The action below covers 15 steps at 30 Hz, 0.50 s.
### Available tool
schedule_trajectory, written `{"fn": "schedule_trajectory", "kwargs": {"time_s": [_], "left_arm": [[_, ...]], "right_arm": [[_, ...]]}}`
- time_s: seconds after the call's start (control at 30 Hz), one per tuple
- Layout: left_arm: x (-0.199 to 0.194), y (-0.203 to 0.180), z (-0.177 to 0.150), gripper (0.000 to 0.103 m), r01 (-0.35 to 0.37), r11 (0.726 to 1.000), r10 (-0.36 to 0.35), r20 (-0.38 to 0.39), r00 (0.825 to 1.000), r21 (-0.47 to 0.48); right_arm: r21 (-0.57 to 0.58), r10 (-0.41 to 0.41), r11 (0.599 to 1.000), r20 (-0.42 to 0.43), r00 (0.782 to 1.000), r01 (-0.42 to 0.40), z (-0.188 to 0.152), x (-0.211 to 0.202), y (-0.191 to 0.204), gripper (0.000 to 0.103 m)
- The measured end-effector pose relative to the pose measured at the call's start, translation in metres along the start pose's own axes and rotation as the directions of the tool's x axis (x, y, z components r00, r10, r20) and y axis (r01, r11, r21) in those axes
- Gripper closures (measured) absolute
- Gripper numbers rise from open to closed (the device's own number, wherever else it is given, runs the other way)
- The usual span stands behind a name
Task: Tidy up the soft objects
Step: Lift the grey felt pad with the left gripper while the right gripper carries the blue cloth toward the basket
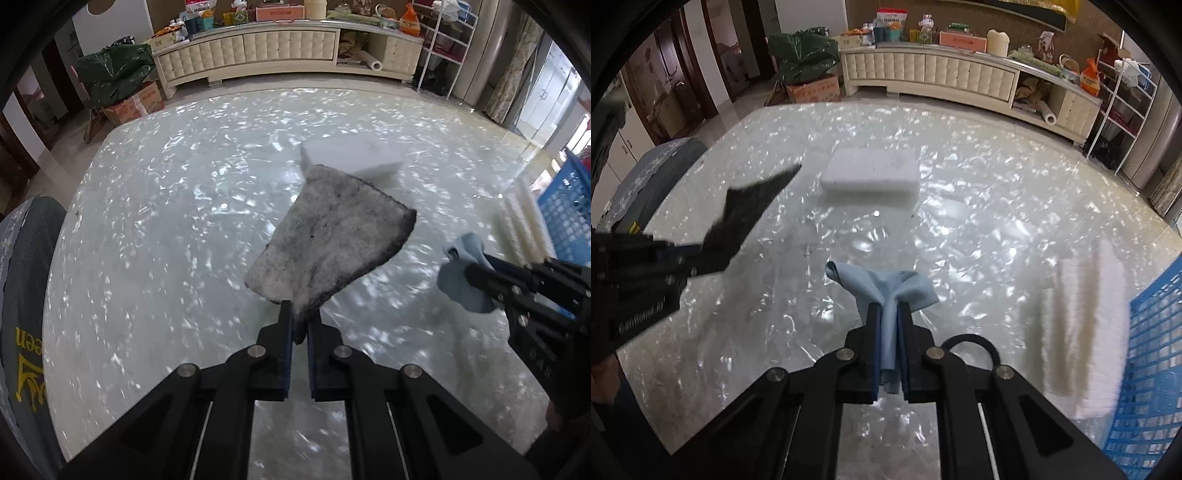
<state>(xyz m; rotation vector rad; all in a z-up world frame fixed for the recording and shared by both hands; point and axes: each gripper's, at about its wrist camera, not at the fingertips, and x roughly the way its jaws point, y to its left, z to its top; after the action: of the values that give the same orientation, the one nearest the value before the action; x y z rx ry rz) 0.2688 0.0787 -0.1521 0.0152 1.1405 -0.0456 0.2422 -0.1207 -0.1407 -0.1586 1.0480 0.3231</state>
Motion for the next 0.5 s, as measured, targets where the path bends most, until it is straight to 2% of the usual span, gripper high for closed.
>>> {"fn": "schedule_trajectory", "kwargs": {"time_s": [0.33,0.5], "left_arm": [[-0.055,-0.035,-0.033,0.097,0.057,0.998,-0.058,0.056,0.997,0.023],[-0.081,-0.052,-0.039,0.097,0.087,0.995,-0.09,0.092,0.992,0.039]], "right_arm": [[0.017,-0.032,0.999,0.064,0.997,0.031,-0.012,-0.059,-0.005,0.096],[0.057,-0.057,0.997,0.098,0.994,0.052,-0.021,-0.091,-0.014,0.096]]}}
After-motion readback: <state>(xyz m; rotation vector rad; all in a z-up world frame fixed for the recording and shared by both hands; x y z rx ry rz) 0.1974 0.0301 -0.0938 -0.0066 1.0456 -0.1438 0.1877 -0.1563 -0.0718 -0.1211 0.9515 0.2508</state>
